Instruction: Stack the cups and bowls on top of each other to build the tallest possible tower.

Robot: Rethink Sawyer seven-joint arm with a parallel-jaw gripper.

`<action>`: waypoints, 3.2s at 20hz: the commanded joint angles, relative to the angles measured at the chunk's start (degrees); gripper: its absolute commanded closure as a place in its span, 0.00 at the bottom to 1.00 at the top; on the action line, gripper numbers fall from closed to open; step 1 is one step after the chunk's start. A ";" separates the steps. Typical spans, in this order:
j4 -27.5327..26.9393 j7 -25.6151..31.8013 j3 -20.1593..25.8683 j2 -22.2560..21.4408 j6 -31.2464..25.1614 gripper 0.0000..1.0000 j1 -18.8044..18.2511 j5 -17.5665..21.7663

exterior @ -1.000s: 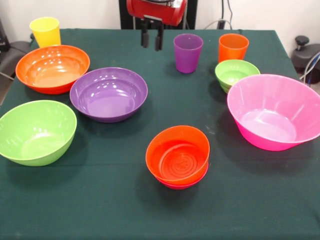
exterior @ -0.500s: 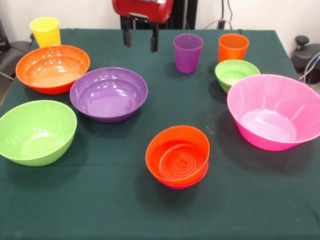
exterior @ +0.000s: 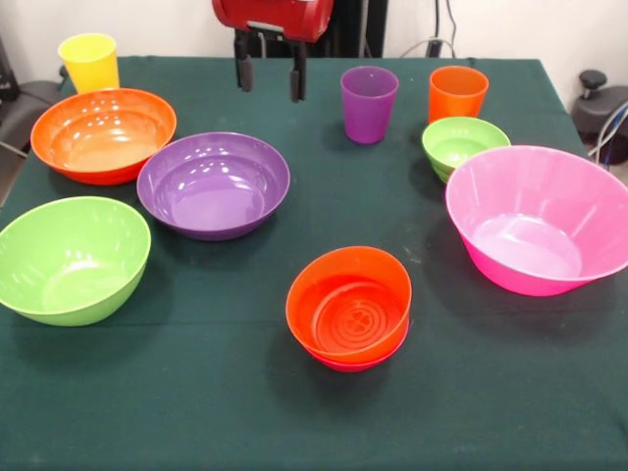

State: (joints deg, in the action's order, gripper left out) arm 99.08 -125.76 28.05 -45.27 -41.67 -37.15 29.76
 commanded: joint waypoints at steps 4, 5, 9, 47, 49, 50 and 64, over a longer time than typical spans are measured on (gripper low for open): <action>1.09 11.78 3.50 3.26 3.35 0.00 1.05 6.88; 0.65 11.54 3.56 3.64 3.40 0.00 1.20 7.15; -1.17 10.80 3.69 5.45 3.45 0.00 1.75 8.25; 1.55 10.62 2.90 7.10 11.00 0.00 0.33 13.13; -1.15 11.40 2.97 8.94 10.26 0.00 0.53 13.37; -2.32 11.87 3.11 9.73 9.80 0.00 0.56 13.32; -3.75 14.12 4.00 10.88 10.64 0.00 -0.78 14.05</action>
State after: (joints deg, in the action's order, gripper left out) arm 98.06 -125.76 29.44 -36.49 -31.88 -37.56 37.50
